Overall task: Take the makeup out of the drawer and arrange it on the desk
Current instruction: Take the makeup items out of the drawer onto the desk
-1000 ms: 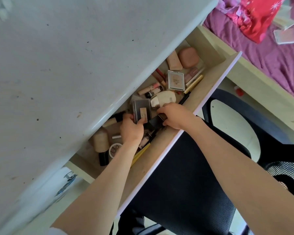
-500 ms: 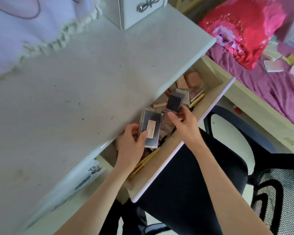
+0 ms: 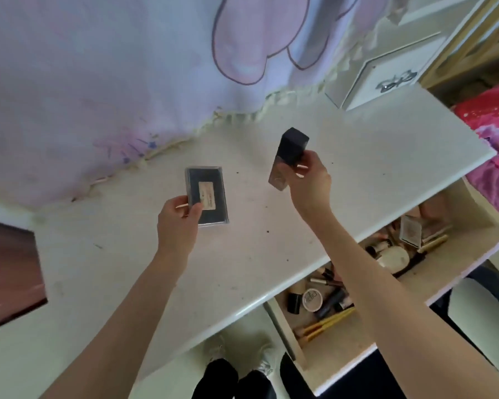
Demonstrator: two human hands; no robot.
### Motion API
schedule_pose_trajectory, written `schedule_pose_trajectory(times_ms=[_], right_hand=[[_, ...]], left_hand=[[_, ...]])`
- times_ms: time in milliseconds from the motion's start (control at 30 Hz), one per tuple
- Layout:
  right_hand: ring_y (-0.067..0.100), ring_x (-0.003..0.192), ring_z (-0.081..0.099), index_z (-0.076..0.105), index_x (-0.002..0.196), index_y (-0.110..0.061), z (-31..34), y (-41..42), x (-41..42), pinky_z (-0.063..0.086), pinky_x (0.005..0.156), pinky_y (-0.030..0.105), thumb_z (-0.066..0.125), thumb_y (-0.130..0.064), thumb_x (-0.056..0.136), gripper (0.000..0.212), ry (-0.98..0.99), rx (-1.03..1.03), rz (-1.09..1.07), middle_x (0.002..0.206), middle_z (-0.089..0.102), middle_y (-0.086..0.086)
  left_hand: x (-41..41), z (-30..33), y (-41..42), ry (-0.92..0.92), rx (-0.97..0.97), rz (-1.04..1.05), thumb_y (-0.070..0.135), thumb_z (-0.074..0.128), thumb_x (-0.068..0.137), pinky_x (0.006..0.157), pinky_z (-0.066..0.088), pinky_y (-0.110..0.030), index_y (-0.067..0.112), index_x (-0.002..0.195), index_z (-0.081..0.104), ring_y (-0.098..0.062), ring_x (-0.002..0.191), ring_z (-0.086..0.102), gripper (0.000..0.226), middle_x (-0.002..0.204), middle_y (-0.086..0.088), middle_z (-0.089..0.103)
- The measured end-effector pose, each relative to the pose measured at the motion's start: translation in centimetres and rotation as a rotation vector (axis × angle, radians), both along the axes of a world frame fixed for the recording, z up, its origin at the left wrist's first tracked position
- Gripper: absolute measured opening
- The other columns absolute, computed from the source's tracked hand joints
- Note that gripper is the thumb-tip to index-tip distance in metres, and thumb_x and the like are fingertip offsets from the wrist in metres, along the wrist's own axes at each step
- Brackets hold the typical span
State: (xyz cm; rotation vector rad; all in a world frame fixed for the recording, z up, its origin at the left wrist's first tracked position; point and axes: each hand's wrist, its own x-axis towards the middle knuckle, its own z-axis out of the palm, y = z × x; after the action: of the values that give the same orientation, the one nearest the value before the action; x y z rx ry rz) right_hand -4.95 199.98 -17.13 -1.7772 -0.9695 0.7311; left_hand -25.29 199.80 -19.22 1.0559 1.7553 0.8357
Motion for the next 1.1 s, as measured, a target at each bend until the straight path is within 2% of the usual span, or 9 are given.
schedule_pose_trajectory(times_ms=[167, 333, 467, 633, 733, 833, 933, 1033, 1100], right_hand=[[-0.001, 0.068, 0.05, 0.052, 0.096, -0.02, -0.4, 5.9, -3.9, 0.035, 0.055, -0.003, 0.063, -0.015, 0.084, 0.017, -0.029, -0.013, -0.03, 0.082, 0.056, -0.009], [0.008, 0.08, 0.053, 0.058, 0.109, -0.012, -1.4, 9.1, -6.1, 0.035, 0.056, -0.004, 0.062, -0.016, 0.085, 0.025, -0.052, -0.024, -0.044, 0.091, 0.059, -0.006], [0.005, 0.078, 0.052, 0.057, 0.112, -0.012, -1.7, 10.8, -7.0, 0.035, 0.057, -0.004, 0.062, -0.017, 0.086, 0.027, -0.093, -0.021, -0.048, 0.091, 0.058, -0.007], [0.008, 0.079, 0.052, 0.053, 0.113, -0.012, -2.2, 11.4, -7.7, 0.037, 0.057, -0.002, 0.059, -0.021, 0.089, 0.027, -0.114, -0.042, -0.041, 0.088, 0.056, -0.008], [0.006, 0.073, 0.05, 0.053, 0.112, -0.012, -2.4, 11.6, -7.8, 0.036, 0.053, -0.003, 0.059, -0.019, 0.089, 0.025, -0.107, -0.067, -0.038, 0.088, 0.057, -0.006], [0.006, 0.07, 0.05, 0.053, 0.113, -0.012, -2.6, 11.9, -7.9, 0.035, 0.047, -0.001, 0.056, -0.018, 0.09, 0.024, -0.1, -0.112, -0.03, 0.087, 0.055, -0.005], [0.011, 0.083, 0.054, 0.053, 0.12, -0.014, -2.9, 11.9, -8.0, 0.04, 0.064, 0.007, 0.055, -0.016, 0.09, 0.03, -0.095, -0.146, -0.022, 0.095, 0.059, -0.006], [0.012, 0.096, 0.057, 0.05, 0.131, -0.018, -3.2, 11.3, -7.9, 0.049, 0.083, 0.025, 0.052, -0.017, 0.092, 0.039, -0.084, -0.176, -0.008, 0.118, 0.062, -0.001], [0.014, 0.112, 0.056, 0.04, 0.14, -0.017, -3.6, 10.3, -7.6, 0.048, 0.092, 0.027, 0.052, -0.021, 0.094, 0.047, -0.07, -0.209, 0.005, 0.131, 0.055, 0.003]], left_hand=[[-4.9, -0.9, 3.5, 0.011, -0.027, 0.11, 0.016, 0.058, 0.089, 0.092, 0.048, -0.039, 0.009, 0.116, 0.058, -0.023, 0.097, 0.059, 0.027, 0.113, -0.008, 0.063], [-7.9, -1.6, 5.8, 0.061, -0.015, 0.134, 0.016, 0.057, 0.09, 0.087, 0.048, -0.033, 0.012, 0.113, 0.06, -0.02, 0.093, 0.058, 0.024, 0.111, -0.007, 0.064], [-9.3, -1.8, 6.5, 0.149, -0.028, 0.042, 0.016, 0.054, 0.091, 0.097, 0.043, -0.045, 0.011, 0.114, 0.061, -0.028, 0.102, 0.06, 0.024, 0.111, -0.009, 0.066], [-9.5, -2.1, 6.5, 0.327, 0.049, -0.024, 0.014, 0.052, 0.091, 0.099, 0.039, -0.046, 0.01, 0.12, 0.056, -0.029, 0.107, 0.053, 0.03, 0.119, -0.013, 0.055], [-8.8, -2.2, 5.8, 0.425, 0.084, -0.093, 0.03, 0.064, 0.082, 0.101, 0.033, -0.039, 0.01, 0.128, 0.046, -0.027, 0.115, 0.039, 0.053, 0.126, -0.011, 0.044], [-8.5, -3.0, 5.1, 0.655, 0.085, -0.215, 0.041, 0.068, 0.074, 0.098, 0.026, -0.041, 0.013, 0.134, 0.037, -0.028, 0.119, 0.03, 0.073, 0.133, -0.009, 0.038], [-9.2, -3.6, 5.5, 0.711, 0.137, -0.238, 0.034, 0.064, 0.079, 0.098, 0.021, -0.041, 0.015, 0.136, 0.036, -0.028, 0.122, 0.028, 0.067, 0.135, -0.008, 0.037], [-10.3, -3.8, 6.4, 0.734, 0.16, -0.299, 0.027, 0.062, 0.082, 0.102, 0.018, -0.043, 0.018, 0.138, 0.036, -0.025, 0.13, 0.024, 0.062, 0.142, -0.003, 0.034], [-10.8, -3.8, 6.6, 0.756, 0.15, -0.34, 0.025, 0.059, 0.084, 0.104, 0.015, -0.044, 0.019, 0.138, 0.035, -0.023, 0.135, 0.02, 0.06, 0.147, -0.001, 0.03]])
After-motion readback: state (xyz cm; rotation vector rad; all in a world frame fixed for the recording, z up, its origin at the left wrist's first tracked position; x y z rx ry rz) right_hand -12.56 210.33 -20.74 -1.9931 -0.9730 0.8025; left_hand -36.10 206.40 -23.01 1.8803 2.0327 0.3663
